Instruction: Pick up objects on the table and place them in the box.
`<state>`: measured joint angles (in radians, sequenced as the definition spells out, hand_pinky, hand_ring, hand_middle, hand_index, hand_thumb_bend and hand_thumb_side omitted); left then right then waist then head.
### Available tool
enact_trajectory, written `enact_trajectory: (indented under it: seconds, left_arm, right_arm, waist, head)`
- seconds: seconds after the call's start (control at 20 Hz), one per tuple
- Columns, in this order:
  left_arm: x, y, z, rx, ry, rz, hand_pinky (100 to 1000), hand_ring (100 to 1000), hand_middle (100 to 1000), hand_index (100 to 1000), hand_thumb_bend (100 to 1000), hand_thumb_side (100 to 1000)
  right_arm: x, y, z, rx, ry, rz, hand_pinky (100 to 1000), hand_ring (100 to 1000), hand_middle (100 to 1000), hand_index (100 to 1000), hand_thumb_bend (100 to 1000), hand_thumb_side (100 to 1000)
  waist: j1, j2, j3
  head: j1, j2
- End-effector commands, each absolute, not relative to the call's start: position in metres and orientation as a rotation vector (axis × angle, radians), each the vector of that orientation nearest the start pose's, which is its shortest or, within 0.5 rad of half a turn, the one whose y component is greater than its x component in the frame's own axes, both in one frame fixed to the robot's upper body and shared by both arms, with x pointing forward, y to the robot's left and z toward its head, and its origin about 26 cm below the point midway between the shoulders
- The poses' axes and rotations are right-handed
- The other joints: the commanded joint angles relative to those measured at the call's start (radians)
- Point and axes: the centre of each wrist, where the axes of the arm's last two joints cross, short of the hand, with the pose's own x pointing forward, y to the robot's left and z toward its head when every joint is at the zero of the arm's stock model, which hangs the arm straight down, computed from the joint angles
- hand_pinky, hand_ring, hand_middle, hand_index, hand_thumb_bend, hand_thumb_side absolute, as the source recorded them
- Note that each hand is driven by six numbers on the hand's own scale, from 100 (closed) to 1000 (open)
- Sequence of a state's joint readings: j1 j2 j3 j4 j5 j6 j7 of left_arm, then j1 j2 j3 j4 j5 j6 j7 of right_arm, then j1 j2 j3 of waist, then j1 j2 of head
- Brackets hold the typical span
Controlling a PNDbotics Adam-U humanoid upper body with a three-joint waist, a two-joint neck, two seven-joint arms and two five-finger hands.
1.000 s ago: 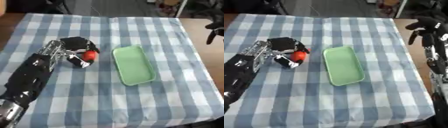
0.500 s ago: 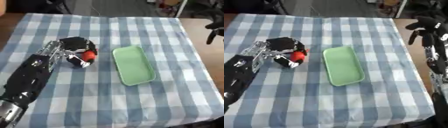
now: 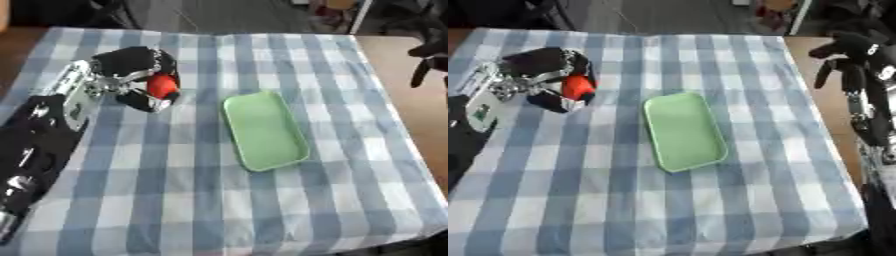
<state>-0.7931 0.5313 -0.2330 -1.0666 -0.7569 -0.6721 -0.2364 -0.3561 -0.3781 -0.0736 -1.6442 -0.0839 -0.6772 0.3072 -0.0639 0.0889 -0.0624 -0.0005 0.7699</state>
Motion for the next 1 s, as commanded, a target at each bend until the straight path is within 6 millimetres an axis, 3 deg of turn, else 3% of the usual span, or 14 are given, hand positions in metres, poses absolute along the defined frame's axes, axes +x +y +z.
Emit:
enact_trajectory:
  seconds: [0.05,0.65,0.8,1.0]
  left_arm:
    - [0.447,0.309,0.193,-0.941,2.526,2.407,136,363,524,531,100,397]
    - [0.448,0.303,0.197,-0.902,2.534,2.422,133,362,518,537,100,401]
    - [0.450,0.292,0.196,-0.860,2.518,2.426,134,362,518,540,100,403]
    - [0.456,0.263,0.198,-0.745,2.490,2.403,132,360,517,537,100,413]
  right_arm:
    - [0.349,-0.317,0.160,0.104,3.425,-1.029,325,676,613,846,100,687]
    - [0.349,-0.317,0.160,0.104,3.425,-1.028,326,676,613,845,100,686]
    - [0.349,-0.316,0.159,0.101,3.426,-1.029,325,676,613,845,100,686]
    - [0.350,-0.315,0.159,0.093,3.425,-1.030,324,675,613,845,100,686]
  waist:
    - [0.003,-0.018,0.000]
    - [0.003,-0.019,-0.001]
    - [0.002,-0.020,0.000]
    - [-0.002,-0.021,0.000]
  head:
    - [-0.015,0.000]
    - [-0.016,0.000]
    - [-0.015,0.000]
    - [-0.009,0.000]
